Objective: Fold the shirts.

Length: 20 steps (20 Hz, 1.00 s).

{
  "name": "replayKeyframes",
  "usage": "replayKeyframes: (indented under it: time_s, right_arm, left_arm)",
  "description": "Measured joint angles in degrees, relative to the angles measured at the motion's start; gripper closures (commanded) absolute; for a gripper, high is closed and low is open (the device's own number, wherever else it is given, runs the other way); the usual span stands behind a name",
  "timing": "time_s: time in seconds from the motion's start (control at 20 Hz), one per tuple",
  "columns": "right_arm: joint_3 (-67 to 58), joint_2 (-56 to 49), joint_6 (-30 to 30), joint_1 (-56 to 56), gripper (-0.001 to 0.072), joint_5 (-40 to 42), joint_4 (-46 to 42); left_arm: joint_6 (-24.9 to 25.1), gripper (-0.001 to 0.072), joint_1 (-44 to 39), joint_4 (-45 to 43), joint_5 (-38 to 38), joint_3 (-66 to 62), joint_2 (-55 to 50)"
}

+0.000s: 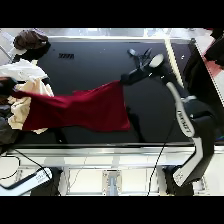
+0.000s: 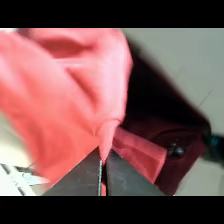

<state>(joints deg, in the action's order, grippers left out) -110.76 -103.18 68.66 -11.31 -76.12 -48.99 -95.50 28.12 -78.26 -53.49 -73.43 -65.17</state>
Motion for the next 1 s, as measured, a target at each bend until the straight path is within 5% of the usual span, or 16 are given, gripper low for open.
replayKeyframes:
  time_s: [0.25, 0.55, 0.8, 1.0]
  right_arm:
    - [-6.4, 21.6, 2.9, 0.9, 0.0701, -9.0, -5.7]
    - [-7.8, 46.4, 5.9, 0.0, 0.0702, -10.1, -9.8]
    - [-7.5, 57.4, 8.2, -0.1, 0.0702, -7.0, -18.7]
    - [0.5, 57.1, 10.4, -0.1, 0.0700, -7.3, -31.1]
  left_arm:
    - [3.4, 0.0701, 0.1, 0.0, 3.5, -6.5, 21.2]
    - [8.0, 0.0702, 0.1, 3.7, 4.7, -14.5, 38.0]
    - [14.6, 0.0702, 0.1, 14.2, 2.5, -21.5, 36.2]
    - [16.9, 0.0702, -0.5, 21.6, -10.3, -22.8, 23.7]
